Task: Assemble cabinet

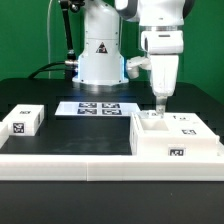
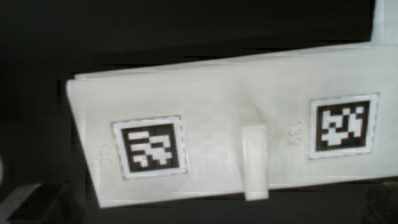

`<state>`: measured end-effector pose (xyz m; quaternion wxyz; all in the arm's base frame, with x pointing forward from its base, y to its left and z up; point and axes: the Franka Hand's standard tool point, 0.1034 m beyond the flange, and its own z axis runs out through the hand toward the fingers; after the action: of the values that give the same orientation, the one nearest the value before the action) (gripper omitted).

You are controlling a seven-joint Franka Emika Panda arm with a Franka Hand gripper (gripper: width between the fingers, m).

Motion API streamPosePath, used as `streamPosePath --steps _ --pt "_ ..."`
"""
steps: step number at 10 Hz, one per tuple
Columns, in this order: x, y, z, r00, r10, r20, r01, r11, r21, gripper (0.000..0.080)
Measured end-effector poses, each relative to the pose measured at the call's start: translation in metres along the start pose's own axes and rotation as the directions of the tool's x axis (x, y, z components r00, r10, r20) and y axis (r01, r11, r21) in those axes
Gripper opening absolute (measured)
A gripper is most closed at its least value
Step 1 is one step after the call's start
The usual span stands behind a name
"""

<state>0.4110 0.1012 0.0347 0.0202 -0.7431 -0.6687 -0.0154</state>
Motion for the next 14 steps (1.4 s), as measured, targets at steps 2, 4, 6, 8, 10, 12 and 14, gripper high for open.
streamPosePath --steps 2,4,6,8,10,12,14 --pt "-0.002 -0.003 0.008 1.0 0.008 -0.005 -0.008 1.0 0.01 0.0797" --pt "-0.005 -0.006 0.014 1.0 0.013 -0.008 -0.013 1.0 0.02 0.0797" --pt "-0.008 -0.007 0.017 1.0 0.02 -0.008 -0.02 0.999 0.027 0.0677" --pt "-0.008 -0.007 0.017 1.0 0.021 -0.008 -0.021 0.999 0.028 0.0542" --pt "-0.008 -0.008 0.019 1.0 0.021 -0.008 -0.021 0.999 0.031 0.0222" --pt "-0.008 -0.008 0.02 1.0 0.022 -0.008 -0.022 0.999 0.034 0.0066" --pt "-0.008 -0.008 0.02 1.0 0.023 -0.009 -0.023 0.999 0.033 0.0067"
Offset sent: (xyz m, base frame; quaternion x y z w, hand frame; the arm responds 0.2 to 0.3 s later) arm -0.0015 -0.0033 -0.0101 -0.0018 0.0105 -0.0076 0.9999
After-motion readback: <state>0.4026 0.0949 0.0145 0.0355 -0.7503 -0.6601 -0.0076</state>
